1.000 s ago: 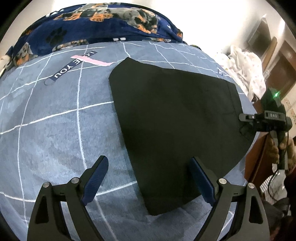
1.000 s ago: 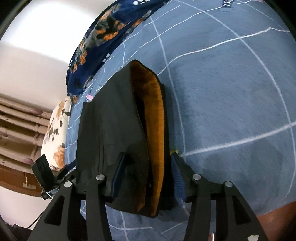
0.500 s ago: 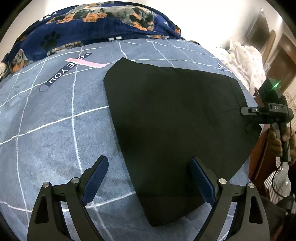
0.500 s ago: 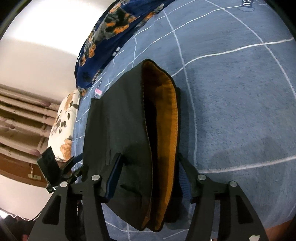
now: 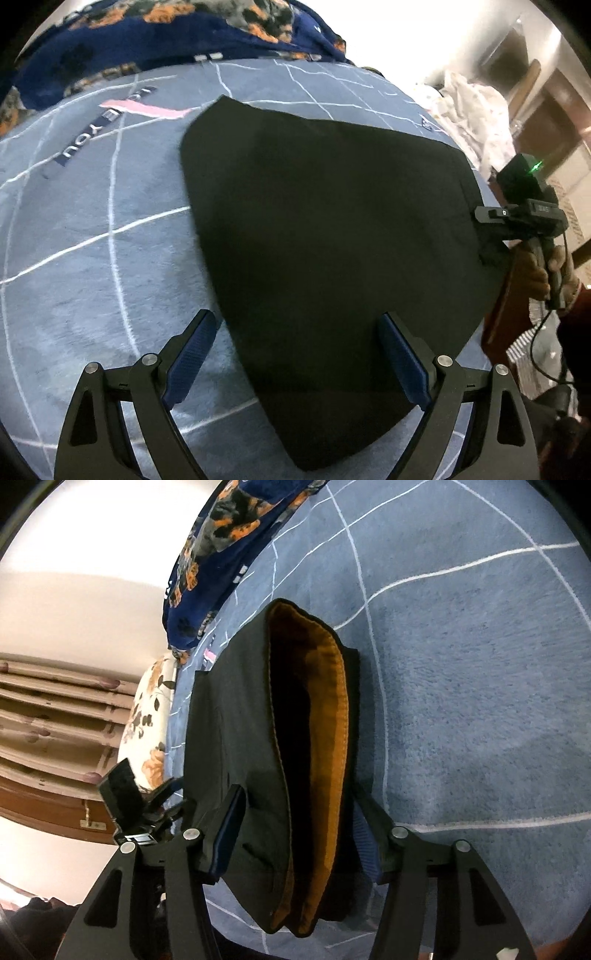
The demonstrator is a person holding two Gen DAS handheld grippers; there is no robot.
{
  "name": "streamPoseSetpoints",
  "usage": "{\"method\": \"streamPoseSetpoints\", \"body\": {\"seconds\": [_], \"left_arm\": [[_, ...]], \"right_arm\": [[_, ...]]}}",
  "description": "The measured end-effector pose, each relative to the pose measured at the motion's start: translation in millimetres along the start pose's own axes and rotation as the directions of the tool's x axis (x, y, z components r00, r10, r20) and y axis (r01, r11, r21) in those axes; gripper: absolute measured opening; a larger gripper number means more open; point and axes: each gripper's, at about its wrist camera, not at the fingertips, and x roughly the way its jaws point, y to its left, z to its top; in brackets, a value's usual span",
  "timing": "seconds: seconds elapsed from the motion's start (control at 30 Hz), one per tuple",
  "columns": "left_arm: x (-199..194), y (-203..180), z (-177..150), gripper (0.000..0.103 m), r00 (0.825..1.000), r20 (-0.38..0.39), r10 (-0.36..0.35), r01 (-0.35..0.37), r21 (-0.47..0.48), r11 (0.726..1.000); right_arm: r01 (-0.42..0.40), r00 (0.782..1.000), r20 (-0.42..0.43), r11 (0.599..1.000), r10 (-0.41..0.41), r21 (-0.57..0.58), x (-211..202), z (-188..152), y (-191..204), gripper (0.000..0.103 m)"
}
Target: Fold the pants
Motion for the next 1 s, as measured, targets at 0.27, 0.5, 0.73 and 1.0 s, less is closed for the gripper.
{"method": "streamPoseSetpoints", "body": {"seconds": [0.27,0.5,0.73,1.0], "left_arm": [[10,-10,18,0.089,0.985,-0.049,-0.165,0.169,0.088,0.982],[12,11,34,0.089,0.949,-0.113,-0.293,0.300,0.051,0.953],[19,10,45,0.039,0.962,-0.050,-0.269,0.271,0.028,0.962],[13,13,39,0.023,0.972,0.044,-0.233,0.236,-0.084,0.968]], "right_arm": [[-0.069,0.998,0.006,0.998,0.069,-0.003,10,0,1,0.047],[-0.063,0.998,-0.023,0.998,0.063,-0.004,7,2,-7,0.038],[-0.026,0.999,0.026,0.999,0.027,-0.045,7,-6,0,0.028],[-0.080,0.992,0.103,0.997,0.077,0.023,0,-13,11,0.022]]}}
